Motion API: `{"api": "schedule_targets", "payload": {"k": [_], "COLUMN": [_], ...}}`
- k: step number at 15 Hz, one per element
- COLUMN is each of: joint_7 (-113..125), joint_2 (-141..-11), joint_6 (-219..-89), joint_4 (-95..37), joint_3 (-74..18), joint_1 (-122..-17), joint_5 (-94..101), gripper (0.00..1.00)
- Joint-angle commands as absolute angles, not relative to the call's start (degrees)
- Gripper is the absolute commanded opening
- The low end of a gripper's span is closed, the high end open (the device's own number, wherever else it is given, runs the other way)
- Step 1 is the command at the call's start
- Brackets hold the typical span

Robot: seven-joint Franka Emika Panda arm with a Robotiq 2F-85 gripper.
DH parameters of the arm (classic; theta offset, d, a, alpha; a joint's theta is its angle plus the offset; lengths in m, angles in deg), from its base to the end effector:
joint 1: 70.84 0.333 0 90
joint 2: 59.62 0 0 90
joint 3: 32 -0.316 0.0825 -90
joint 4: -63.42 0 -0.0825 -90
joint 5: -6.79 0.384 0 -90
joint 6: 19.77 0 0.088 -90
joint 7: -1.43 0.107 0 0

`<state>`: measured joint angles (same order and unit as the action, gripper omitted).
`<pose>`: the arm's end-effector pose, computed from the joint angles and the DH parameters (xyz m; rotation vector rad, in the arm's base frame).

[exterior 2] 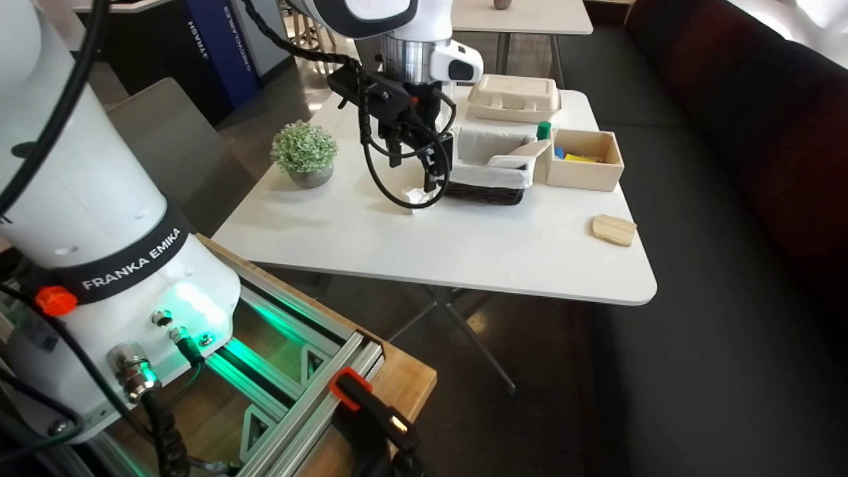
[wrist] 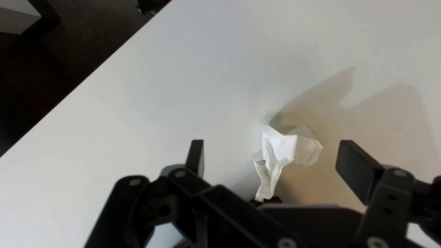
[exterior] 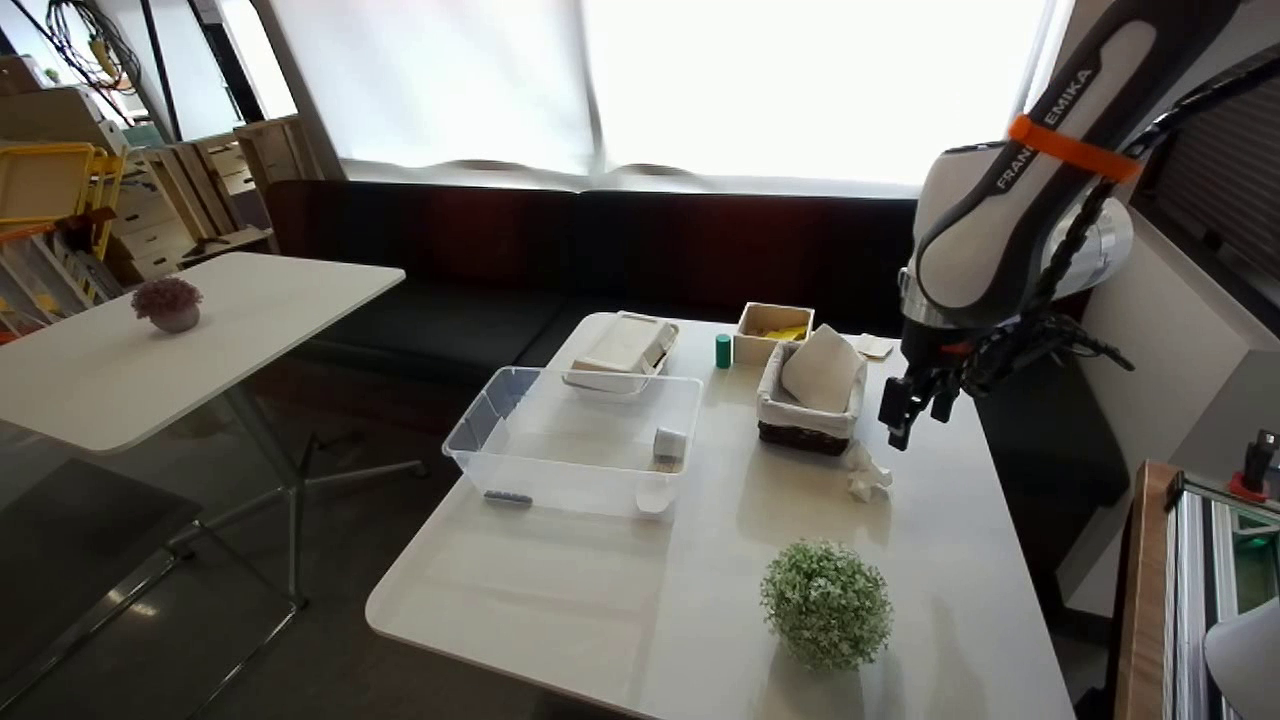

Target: Put the tissue in the bin

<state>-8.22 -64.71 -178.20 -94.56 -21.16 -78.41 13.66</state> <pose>0.3582 -0.1269 0.1839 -3.0711 0.4110 0.1092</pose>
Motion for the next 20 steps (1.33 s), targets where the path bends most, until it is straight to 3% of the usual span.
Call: {"api": "schedule_targets", "payload": {"k": [1,3,4,6,7,11,13,19,20], "joint_7": [-9.9,-10.6,-10.9,-11.8,-12.7,-16.3,-17.4,-20.2,-20.3], "joint_2": [-67.7,-68.5,-68.9,-69.7,-70.0,-71.6,-72.7,-76.5,-77.3], "joint_6": [-179.9,-180.3,-180.7,-182.0,-183.3,-187.7,-189.0,-195.1,-196.0], "joint_4": [-94.5,-94.5,-94.4,-94.4,-94.4,-94.4,-94.2,-93.3,-93.0], "joint_3": [-23.9,-25.1,-25.6,-26.8,-27.6,-30.2,-31.4,-35.6,-36.2], "joint_1": [-79.7,-80.2,-80.5,-81.1,-81.5,-82.6,-83.2,-86.2,-86.8], "joint_5": [17.8,19.6,20.3,22.0,23.4,28.6,30.4,34.3,34.5], "gripper": [0.75,0.84,0.74,0.73,0.66,0.68,0.76,0.34,0.33]}}
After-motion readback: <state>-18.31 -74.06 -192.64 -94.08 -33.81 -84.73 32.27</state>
